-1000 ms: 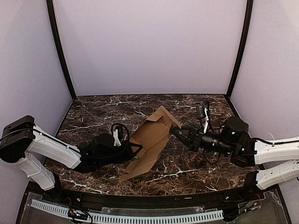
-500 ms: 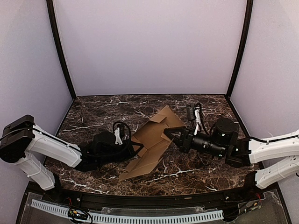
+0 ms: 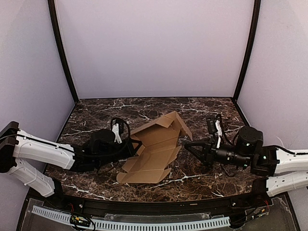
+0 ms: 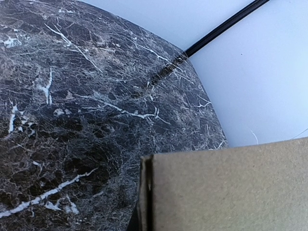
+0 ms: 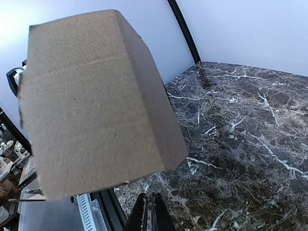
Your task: Fold the paper box
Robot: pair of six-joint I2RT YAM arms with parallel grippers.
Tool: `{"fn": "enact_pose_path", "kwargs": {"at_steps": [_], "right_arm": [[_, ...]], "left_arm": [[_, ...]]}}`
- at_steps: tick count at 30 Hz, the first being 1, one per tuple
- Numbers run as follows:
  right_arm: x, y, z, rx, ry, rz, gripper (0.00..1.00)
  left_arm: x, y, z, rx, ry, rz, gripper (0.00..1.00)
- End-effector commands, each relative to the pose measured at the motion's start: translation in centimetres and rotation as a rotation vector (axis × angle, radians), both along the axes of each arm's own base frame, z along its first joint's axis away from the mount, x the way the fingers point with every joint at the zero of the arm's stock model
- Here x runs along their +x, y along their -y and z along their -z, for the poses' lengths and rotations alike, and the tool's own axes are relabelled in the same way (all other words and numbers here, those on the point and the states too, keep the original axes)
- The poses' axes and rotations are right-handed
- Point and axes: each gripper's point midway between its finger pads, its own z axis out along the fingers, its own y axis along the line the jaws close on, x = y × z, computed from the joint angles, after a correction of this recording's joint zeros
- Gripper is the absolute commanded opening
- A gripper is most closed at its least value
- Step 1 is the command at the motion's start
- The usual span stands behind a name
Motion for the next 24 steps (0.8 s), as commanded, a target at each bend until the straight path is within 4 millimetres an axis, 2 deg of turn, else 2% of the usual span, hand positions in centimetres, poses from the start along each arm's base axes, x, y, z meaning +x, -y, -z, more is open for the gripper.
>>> {"fn": "enact_pose_path", "kwargs": {"at_steps": [1,2,3,7,9,12,13,18,24], "right_arm": [[-2.0,2.3,2.7,-0.145,0.013,-0.056,0.08],[-1.8,3.1,3.3,-0.189,0.013,-0.033,0.10],[-1.7,3.6,3.1,-0.202,0.024,-0.020,0.11],[-2.7,4.4,0.1,-0.163,0.090,-0.057,0.14],[-3.7,4.0,-1.0,-0.140,0.107,-0.121,0.13],[-4.4,2.9,-1.8,-0.119,0.101,-0.181,0.01],[-4.6,2.4,-2.0,-0.112,0.098,-0.206,0.00],[-5.6,0.1,-3.1,-0.059,0.099,-0.302,0.00],[-5.2,-2.0,-2.3,-0.102,0.102,-0.298,0.00]], "left_arm": [[0.7,-1.5,-0.5,0.123,0.070,-0.040,0.01],[0.7,-1.7,-0.5,0.148,0.081,-0.035,0.01],[0.8,-1.8,-0.7,0.161,0.091,-0.035,0.00],[1.0,-2.4,-0.8,0.243,0.134,-0.032,0.01],[1.1,-3.0,-0.6,0.291,0.143,-0.044,0.01],[1.5,-3.7,-0.8,0.326,0.165,-0.068,0.01],[1.5,-3.8,-0.8,0.336,0.167,-0.069,0.01],[1.9,-4.5,-0.8,0.368,0.165,-0.109,0.01],[2.2,-5.5,-0.7,0.382,0.139,-0.172,0.01]]}}
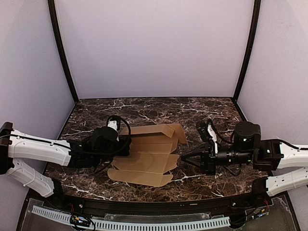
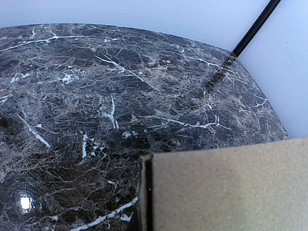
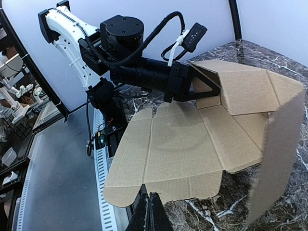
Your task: Fold the paper box
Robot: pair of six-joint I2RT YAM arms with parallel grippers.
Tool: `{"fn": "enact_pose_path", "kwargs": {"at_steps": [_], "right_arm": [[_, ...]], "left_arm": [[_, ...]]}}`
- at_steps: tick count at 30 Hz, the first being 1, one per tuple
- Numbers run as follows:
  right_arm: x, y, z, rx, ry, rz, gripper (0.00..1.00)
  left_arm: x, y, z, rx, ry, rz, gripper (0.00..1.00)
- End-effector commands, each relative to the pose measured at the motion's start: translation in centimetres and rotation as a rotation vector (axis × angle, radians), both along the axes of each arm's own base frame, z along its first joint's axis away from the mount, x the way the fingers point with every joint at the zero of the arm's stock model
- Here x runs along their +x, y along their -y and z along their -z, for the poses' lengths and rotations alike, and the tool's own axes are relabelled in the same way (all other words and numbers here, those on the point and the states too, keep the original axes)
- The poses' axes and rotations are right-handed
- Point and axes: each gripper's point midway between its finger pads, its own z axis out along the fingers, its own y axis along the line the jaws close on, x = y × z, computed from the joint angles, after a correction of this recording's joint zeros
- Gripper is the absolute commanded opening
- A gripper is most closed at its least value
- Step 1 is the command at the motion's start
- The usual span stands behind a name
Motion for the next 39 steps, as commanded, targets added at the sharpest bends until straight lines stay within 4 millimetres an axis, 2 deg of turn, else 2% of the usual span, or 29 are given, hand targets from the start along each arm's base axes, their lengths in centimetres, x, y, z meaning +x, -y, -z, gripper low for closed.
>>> {"fn": "enact_pose_path", "kwargs": {"at_steps": [1,7,11,18,30,35,39], "right_arm": [[0.0,-1.6,-2.5,0.054,0.046,-0.011,0.00],[2.0,-1.9,-0.9,-0.012,0.044,0.093,0.00],[2.5,-2.0,0.5,-0.045,0.028,0.119,0.00],[2.6,-1.6,2.4,-0.077,0.000,0.138,0.00],[2.1,-0.2,5.7,-0.145,-0.018,0.197,0.00],[2.2,0.4,5.6,-0.133,-0.010,0.219,0.00],[2.1,0.5,3.5,-0.094,0.015,0.206,0.00]], "left_arm": [[0.5,-1.0,-1.0,0.004,0.010,-0.063,0.01],[0.4,-0.8,-1.6,-0.026,0.010,-0.057,0.01],[0.1,-0.2,-2.2,-0.077,-0.003,-0.033,0.01],[-0.4,1.0,-3.4,-0.175,-0.020,0.004,0.01],[-0.8,1.2,-4.8,-0.319,-0.055,0.012,0.01],[-0.9,1.6,-5.2,-0.352,-0.066,0.027,0.01],[-0.9,1.8,-4.9,-0.337,-0.067,0.037,0.01]]}}
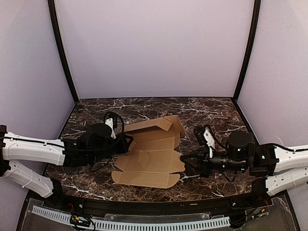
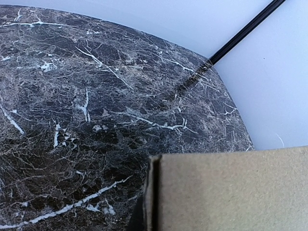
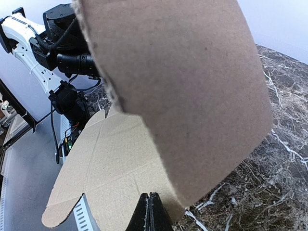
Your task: Fold the paper box
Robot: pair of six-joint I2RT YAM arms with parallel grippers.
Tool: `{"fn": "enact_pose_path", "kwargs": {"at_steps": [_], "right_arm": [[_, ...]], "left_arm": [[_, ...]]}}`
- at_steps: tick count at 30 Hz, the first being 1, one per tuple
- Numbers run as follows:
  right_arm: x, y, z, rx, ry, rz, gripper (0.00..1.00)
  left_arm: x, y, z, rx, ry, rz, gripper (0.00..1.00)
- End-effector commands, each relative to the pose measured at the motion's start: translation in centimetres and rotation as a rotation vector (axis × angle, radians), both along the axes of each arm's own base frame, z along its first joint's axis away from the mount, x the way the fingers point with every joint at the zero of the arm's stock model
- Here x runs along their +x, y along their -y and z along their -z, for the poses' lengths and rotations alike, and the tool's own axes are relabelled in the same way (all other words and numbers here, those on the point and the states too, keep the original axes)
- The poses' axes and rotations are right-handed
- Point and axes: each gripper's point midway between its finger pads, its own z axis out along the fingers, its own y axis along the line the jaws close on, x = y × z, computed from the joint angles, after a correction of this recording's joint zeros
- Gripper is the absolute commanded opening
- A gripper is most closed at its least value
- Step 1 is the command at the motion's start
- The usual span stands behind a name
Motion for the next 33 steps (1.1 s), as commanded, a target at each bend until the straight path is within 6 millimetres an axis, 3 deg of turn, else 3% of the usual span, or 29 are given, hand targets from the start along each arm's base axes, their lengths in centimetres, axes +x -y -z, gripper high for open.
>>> {"fn": "enact_pose_path", "kwargs": {"at_steps": [1,8,13,21,26,33], "right_arm": [[-0.2,0.6,-0.7,-0.009,0.019,0.004,0.00],[-1.3,2.2,-4.3,0.030,0.085,-0.048,0.02],[-0.4,4.2,-6.3,-0.002,0.157,0.020,0.06],[0.9,5.1,-9.2,-0.093,0.296,0.054,0.26],[0.5,4.3,-9.8,-0.111,0.320,-0.010,0.30],[0.4,2.0,-8.6,-0.156,0.292,-0.085,0.30]], "left_arm": [[0.1,0.9,-2.4,-0.128,0.014,0.011,0.01],[0.4,0.5,-0.7,-0.050,0.035,0.007,0.01],[0.5,0.2,-0.6,-0.011,0.077,0.019,0.01],[-0.1,0.2,-1.0,0.067,0.162,0.098,0.01],[-0.7,0.3,-1.8,0.057,0.194,0.144,0.01],[-1.7,1.0,-2.9,0.023,0.221,0.219,0.01]]}}
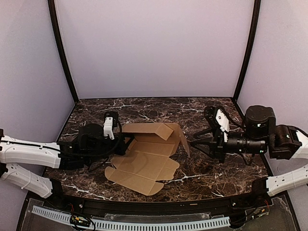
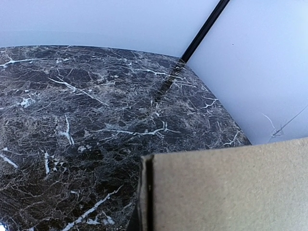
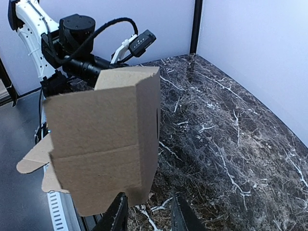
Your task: Fold the paper box
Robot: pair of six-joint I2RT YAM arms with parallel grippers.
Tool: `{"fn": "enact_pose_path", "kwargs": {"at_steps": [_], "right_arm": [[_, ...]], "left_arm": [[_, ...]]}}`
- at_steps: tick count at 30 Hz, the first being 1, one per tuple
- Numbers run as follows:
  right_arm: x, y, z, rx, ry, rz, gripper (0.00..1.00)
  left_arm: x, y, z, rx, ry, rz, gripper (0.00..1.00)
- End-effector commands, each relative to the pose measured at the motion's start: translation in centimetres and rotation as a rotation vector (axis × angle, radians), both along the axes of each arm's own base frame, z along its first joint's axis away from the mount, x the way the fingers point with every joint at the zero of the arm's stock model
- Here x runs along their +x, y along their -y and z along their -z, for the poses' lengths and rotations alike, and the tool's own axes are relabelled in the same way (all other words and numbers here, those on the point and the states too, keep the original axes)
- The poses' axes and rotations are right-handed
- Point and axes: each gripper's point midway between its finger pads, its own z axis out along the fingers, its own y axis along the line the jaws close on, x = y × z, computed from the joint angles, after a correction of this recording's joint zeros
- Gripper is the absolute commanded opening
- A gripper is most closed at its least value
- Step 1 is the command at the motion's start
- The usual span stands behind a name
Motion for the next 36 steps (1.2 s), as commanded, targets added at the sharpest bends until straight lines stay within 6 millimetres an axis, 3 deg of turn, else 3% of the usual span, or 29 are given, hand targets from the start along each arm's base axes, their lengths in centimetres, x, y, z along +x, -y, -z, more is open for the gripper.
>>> {"fn": "enact_pose_path", "kwargs": {"at_steps": [1,9,19,36], "right_arm": [[-0.3,-1.1,-0.1,-0.027,0.000,-0.061,0.30],[-2.4,-3.1,-0.1,-0.027,-0.049,-0.222,0.39],[-2.0,-5.4,1.0,-0.069,-0.048,-0.263,0.38],[2.1,-8.2,4.1,-0.126,-0.043,-0.046,0.52]], "left_arm": [[-0.9,0.6,-1.2,-0.029,0.040,0.080,0.01],[-1.5,1.5,-1.6,-0.015,0.055,0.149,0.01],[-1.8,2.1,-1.6,-0.023,0.053,0.184,0.01],[0.5,1.4,1.2,0.063,-0.070,0.015,0.01]]}}
